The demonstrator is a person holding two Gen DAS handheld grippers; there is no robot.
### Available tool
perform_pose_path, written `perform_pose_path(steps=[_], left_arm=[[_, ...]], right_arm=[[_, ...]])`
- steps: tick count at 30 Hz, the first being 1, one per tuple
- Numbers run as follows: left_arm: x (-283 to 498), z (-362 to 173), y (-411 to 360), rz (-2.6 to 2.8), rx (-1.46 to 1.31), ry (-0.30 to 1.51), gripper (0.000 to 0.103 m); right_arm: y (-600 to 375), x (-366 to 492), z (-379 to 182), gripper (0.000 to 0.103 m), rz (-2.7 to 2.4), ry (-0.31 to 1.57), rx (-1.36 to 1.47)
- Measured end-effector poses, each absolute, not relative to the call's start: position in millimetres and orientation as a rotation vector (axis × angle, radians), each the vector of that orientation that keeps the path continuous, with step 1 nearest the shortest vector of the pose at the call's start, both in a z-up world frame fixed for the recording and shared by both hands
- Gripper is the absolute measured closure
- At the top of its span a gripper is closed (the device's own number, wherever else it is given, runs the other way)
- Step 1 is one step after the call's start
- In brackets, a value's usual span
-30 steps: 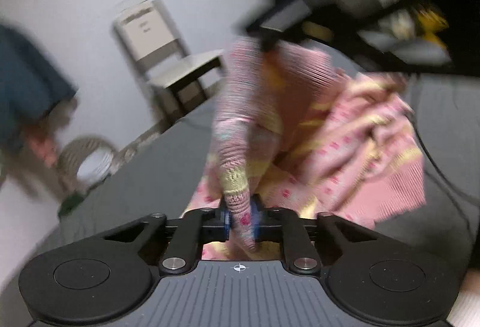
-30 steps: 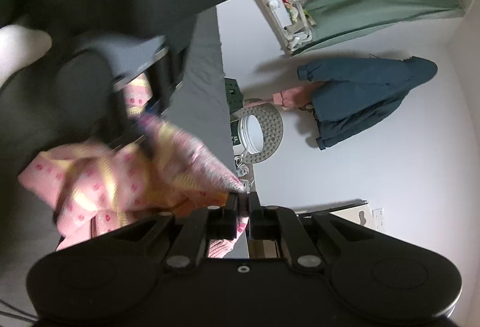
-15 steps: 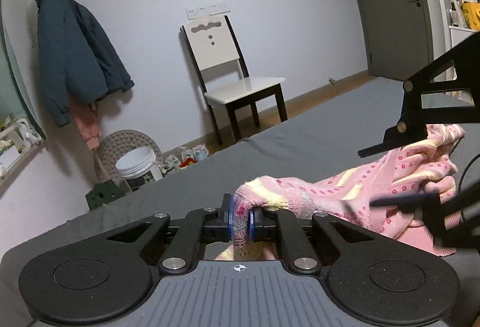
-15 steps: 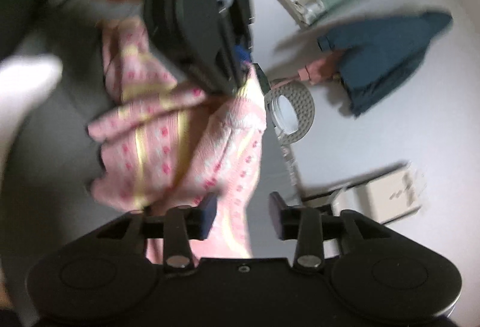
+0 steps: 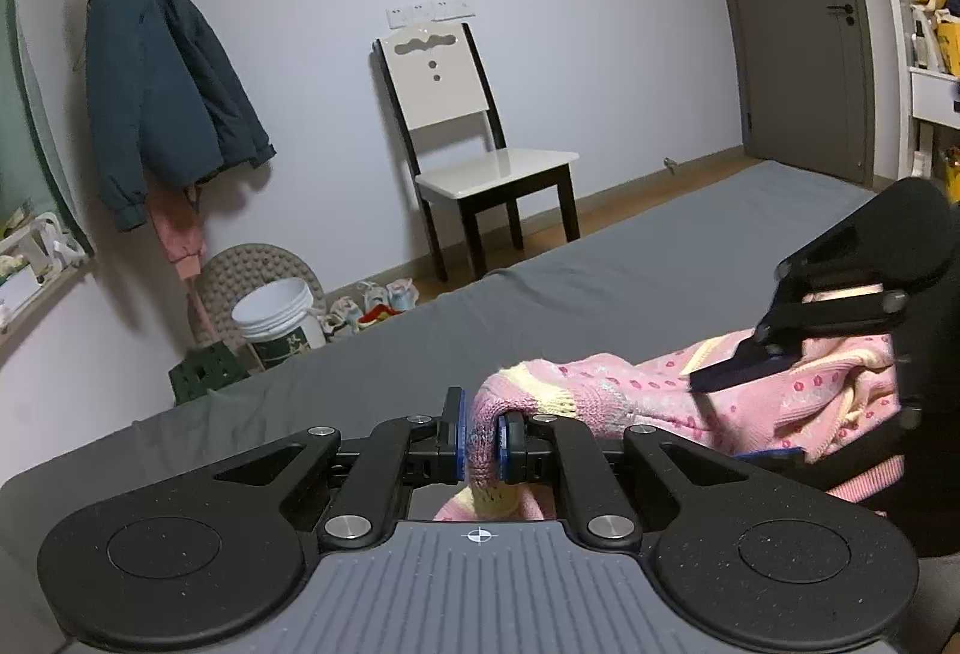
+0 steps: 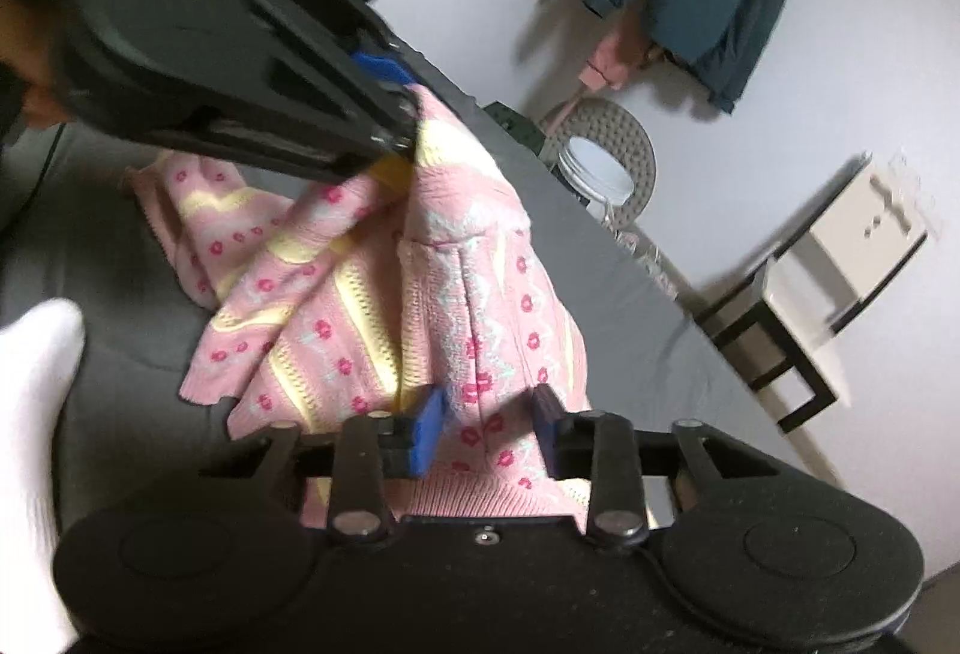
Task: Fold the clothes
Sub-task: 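Lift the sweater high off the bed with both closed grippers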
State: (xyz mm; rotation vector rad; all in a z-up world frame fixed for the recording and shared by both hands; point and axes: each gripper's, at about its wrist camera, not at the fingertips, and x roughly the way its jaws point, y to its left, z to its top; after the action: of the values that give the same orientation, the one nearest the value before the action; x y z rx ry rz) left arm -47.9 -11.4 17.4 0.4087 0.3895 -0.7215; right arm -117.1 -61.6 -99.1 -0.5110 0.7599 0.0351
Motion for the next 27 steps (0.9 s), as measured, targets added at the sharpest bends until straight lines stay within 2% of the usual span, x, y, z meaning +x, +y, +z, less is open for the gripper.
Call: perform_pose_path(steps=[1,4,10,14,19,23,27], left_arm=[[-48,16,-12,-0.723,0.414,0.393,0.094],[-46,13,-15,-0.726,0.426,0.408,0.094],[-44,3,-27,-0.702,0.524,0.420,0.094],[-62,-2,-47,-0.719,0.650,0.336,0.093],[-84,-1,-67,-0.755,0.710,0.270,0.093],[-85,22,-66,-0.694,0.656,0.261,0.094],[-94,84,-33,-0.569,0.583,0.139,0.094]], right_arm=[[-63,-118,-100,0.095,0.036,0.763,-0.499],[-65,-121,-100,0.096,0.011,0.757,-0.519],[-48,-141,-85,0.096,-0.191,0.573,-0.856],[-40,-153,-66,0.096,-0.270,0.443,-1.039],[-30,-174,-43,0.096,-0.320,0.336,-1.116],[-16,-199,-28,0.096,-0.351,0.260,-1.156],[-4,-219,8,0.097,-0.382,0.166,-1.160]])
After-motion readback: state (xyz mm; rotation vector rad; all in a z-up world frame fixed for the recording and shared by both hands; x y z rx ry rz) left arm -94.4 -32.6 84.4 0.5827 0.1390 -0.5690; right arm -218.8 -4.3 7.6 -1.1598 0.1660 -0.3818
